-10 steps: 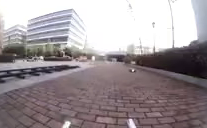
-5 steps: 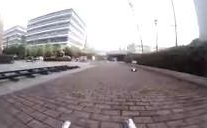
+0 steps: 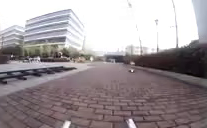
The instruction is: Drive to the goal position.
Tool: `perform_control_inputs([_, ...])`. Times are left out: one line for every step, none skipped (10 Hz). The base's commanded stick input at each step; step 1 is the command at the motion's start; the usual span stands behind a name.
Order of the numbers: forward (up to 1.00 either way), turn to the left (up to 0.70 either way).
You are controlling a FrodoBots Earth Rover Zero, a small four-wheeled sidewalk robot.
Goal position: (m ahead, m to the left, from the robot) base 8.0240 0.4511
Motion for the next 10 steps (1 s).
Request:
perform_control_inputs([0.70, -0.14])
perform_control_inputs([0.70, -0.14])
perform_control_inputs([0.70, -0.14])
perform_control_inputs([0.70, -0.14])
perform_control_inputs([0.70, -0.14])
perform_control_inputs([0.70, -0.14])
perform_control_inputs([0.70, -0.14])
perform_control_inputs([0.70, -0.14])
perform_control_inputs([0.70, -0.14])
perform_control_inputs([0.70, -0.14])
